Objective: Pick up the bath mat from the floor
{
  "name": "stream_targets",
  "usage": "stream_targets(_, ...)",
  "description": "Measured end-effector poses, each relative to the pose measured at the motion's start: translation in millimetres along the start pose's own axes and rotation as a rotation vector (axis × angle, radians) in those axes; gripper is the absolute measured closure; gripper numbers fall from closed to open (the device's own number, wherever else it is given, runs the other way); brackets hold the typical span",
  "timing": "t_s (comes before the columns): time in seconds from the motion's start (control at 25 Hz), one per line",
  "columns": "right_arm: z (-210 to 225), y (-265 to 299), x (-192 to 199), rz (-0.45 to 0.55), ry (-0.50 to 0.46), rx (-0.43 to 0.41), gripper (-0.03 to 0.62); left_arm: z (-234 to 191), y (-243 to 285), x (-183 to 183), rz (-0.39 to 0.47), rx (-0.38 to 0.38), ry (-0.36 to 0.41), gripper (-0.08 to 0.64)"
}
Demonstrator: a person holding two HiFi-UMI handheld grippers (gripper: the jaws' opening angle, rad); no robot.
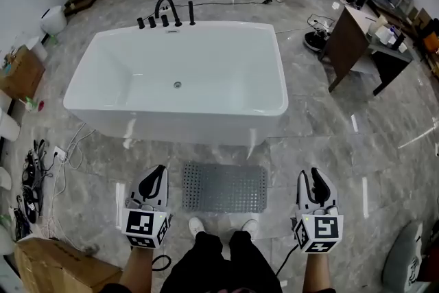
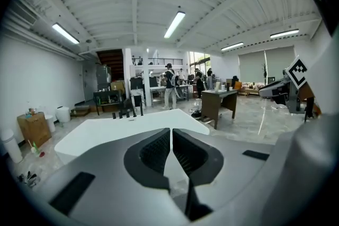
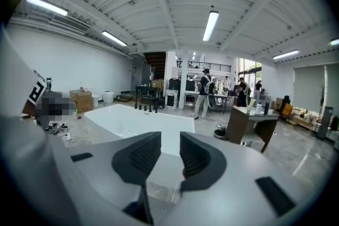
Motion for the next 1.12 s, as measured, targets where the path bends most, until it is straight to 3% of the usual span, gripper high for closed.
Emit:
stream_targets(0.2,15,31,23,-0.064,-0.011,-0.028,0.477,2,29,19,-0.060,-0.005,-0.045,0.546)
stream_targets(0.36,15,55,62,-0.149,-0.019,-0.054,0.466,4,52,62,-0.164,0.019,-0.061,0.544)
stream_targets(0.4,13,62,76,-0.175,-0.023,-0.064,0.466,3,58,77,-0.193,0.025,-0.074,0.533)
stream_targets(0.48,9,79,110,-0.224,-0.041,-0.082,0.466,-2,76,114,-0.247,0.034,-0.100,0.427)
stream_targets(0.76,-28,152,275,-0.354,-0.077,-0.145,0.463,-23,149,304,-0.424,0.044,-0.171,0.414)
stream_targets(0.96,-41,202,423,-0.426,-0.073,-0.158,0.460,-32,189,449,-0.514,0.021,-0.181,0.388)
stream_targets(1.12,-56,238,536,-0.519,-0.049,-0.151,0.443,-47,222,544,-0.566,0.019,-0.174,0.370)
Point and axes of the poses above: the fingertips, and each gripper's own axes: y forward along the fingers, z to its right, x out of its underside, the point moved 5 cm from there along -y, backward along the fingers, and after that the axes turned 9 degrees about x, right-handed, at the moved point
